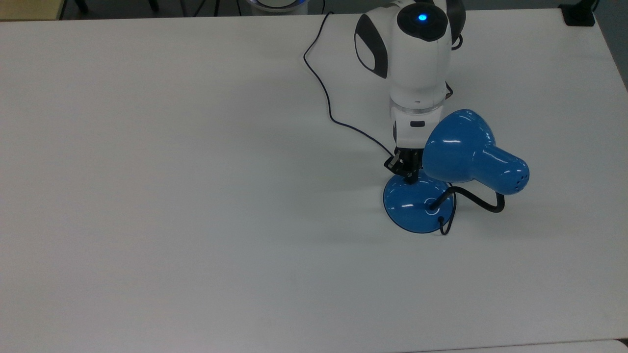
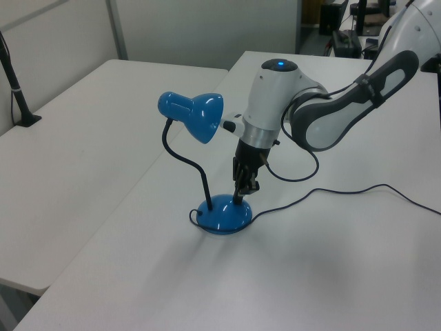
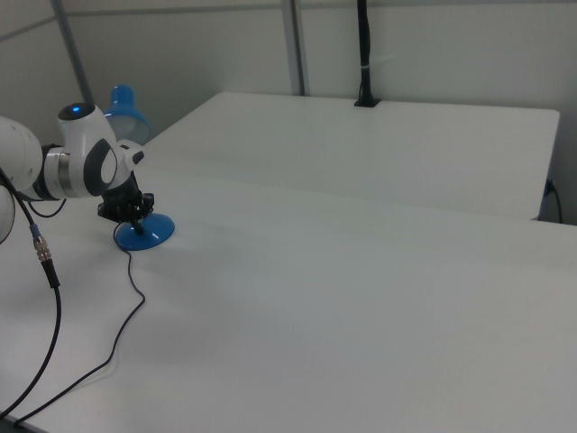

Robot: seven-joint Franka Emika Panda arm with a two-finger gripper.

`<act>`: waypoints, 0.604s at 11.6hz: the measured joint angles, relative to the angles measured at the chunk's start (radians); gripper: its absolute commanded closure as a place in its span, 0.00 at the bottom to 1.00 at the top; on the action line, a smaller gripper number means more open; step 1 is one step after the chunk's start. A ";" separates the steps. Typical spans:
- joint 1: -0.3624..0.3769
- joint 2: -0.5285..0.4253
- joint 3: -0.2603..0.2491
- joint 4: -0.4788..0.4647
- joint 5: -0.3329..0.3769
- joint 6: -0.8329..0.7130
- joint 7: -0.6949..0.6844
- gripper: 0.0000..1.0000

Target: Turn on the lamp

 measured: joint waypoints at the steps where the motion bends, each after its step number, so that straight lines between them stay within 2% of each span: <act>1: 0.000 0.002 0.000 0.002 0.000 0.003 0.000 1.00; 7: 0.000 0.007 0.000 0.004 0.000 0.009 -0.002 1.00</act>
